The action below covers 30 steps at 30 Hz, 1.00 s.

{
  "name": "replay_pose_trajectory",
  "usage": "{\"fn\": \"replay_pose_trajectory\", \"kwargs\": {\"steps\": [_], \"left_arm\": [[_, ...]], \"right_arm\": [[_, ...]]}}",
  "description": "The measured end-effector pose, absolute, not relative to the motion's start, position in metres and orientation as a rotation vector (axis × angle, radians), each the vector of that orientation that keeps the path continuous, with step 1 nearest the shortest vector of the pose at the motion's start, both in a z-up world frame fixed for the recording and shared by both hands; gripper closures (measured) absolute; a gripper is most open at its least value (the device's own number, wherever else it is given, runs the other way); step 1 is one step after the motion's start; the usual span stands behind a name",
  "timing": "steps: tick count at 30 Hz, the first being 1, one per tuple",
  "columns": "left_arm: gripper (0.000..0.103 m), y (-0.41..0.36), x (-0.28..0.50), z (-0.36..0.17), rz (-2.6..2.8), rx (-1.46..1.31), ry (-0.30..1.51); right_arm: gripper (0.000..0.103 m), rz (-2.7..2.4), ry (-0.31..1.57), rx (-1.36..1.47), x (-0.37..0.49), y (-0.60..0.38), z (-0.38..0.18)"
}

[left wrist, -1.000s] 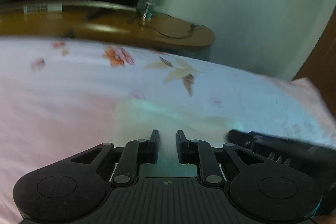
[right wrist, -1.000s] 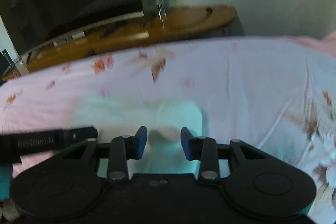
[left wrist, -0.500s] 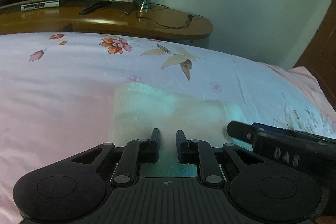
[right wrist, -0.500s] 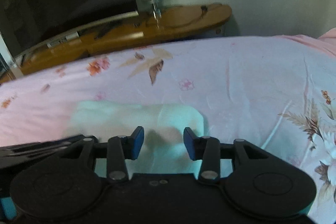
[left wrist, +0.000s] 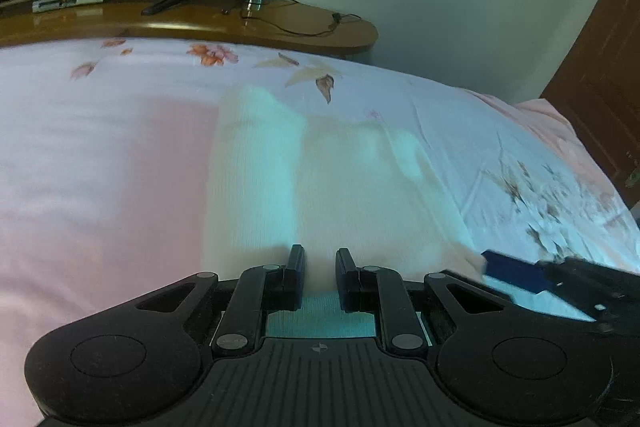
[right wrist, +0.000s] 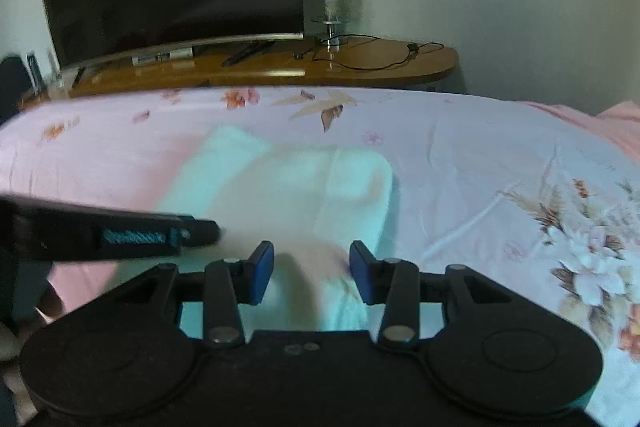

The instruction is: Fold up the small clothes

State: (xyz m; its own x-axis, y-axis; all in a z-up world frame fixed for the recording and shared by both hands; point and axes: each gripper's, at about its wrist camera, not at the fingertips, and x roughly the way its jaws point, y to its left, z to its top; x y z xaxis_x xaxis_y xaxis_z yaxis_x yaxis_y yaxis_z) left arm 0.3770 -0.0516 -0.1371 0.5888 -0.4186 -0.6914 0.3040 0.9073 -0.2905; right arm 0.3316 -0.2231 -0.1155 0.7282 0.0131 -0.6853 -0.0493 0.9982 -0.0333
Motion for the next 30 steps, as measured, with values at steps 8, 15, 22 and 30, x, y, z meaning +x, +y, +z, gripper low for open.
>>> {"fn": "replay_pose_trajectory", "kwargs": {"steps": [8, 15, 22, 30], "left_arm": [[0.086, -0.029, 0.325, -0.155, -0.472, -0.177, 0.895], [0.086, -0.024, 0.303, -0.142, -0.450, -0.150, 0.911], [0.086, -0.018, 0.294, -0.134, -0.466, -0.110, 0.952], [0.086, 0.032, 0.270, -0.107, -0.507, -0.141, 0.903]], "right_arm": [[0.062, 0.015, 0.830, -0.021, 0.296, -0.238, -0.140], [0.063, 0.003, 0.806, 0.041, 0.264, -0.243, -0.127], [0.063, -0.100, 0.878, 0.001, 0.257, -0.227, -0.130], [0.064, -0.160, 0.830, 0.078, 0.220, -0.200, -0.101]]}}
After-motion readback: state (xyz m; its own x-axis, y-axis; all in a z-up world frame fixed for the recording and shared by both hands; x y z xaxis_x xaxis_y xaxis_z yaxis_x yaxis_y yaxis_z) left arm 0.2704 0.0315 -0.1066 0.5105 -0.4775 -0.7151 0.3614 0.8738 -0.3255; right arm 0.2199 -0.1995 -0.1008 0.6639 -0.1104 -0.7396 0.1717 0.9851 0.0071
